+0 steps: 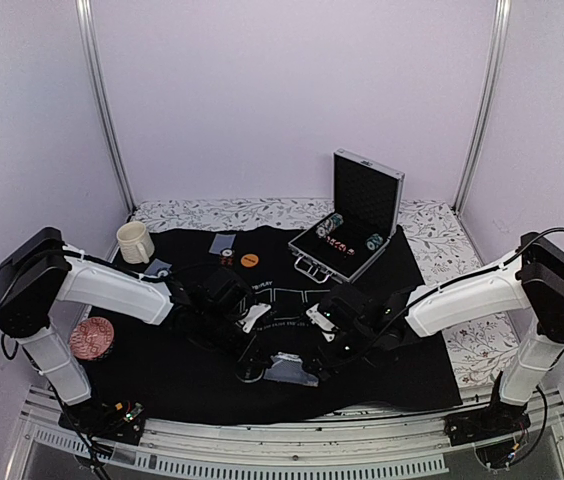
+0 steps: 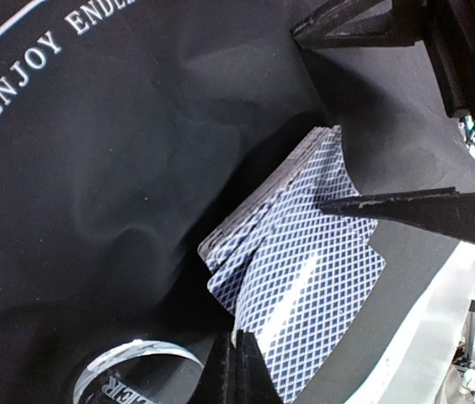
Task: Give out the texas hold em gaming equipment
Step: Pick up the poker card from the face-down deck piles.
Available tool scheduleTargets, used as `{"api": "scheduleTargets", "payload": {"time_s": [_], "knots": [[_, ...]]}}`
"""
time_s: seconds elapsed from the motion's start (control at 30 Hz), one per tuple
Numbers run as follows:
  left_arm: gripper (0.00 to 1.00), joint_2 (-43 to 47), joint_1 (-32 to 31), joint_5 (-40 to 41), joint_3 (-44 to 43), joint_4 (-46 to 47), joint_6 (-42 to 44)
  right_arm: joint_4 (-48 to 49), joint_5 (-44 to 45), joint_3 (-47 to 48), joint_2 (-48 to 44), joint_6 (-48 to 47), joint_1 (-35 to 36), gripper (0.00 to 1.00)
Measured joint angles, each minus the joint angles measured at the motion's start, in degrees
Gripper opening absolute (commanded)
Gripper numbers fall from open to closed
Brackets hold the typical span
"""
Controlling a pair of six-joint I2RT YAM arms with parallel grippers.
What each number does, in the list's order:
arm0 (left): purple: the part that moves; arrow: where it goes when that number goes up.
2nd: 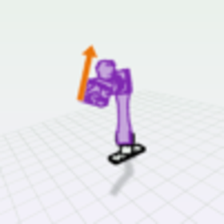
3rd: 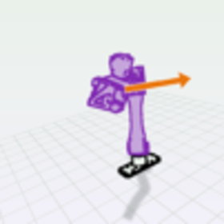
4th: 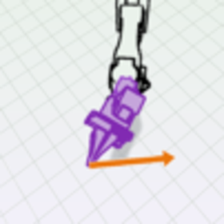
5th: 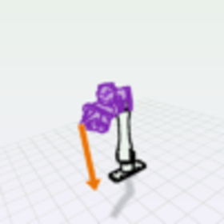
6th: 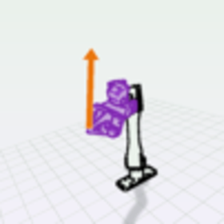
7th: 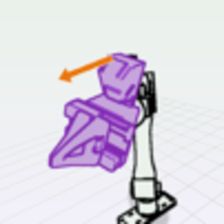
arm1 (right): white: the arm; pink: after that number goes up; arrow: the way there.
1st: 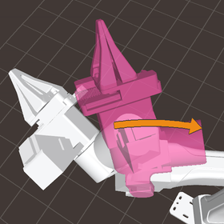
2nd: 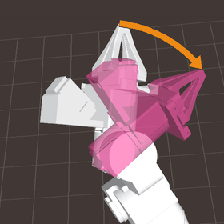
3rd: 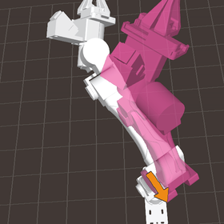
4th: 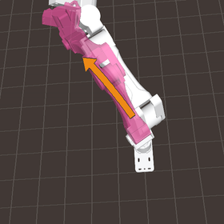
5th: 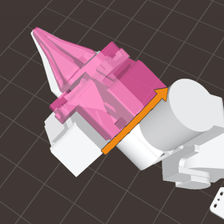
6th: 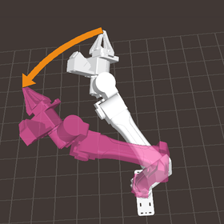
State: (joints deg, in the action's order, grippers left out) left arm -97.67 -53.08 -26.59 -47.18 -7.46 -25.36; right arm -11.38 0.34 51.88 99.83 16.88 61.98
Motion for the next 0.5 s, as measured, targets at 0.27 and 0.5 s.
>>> {"api": "scheduleTargets", "payload": {"time_s": [0.27, 0.5], "knots": [[0.00, 0.4, 0.0, -0.1, -0.1, -0.8, 0.2, -0.8, 1.2, -0.1, -0.4, 0.0, 0.1, 0.92], [0.00, 4.0, 0.1, 0.5, -0.3, -4.5, 2.3, -4.6, 3.4, -1.2, -2.8, 0.1, 0.1, 0.94]]}}
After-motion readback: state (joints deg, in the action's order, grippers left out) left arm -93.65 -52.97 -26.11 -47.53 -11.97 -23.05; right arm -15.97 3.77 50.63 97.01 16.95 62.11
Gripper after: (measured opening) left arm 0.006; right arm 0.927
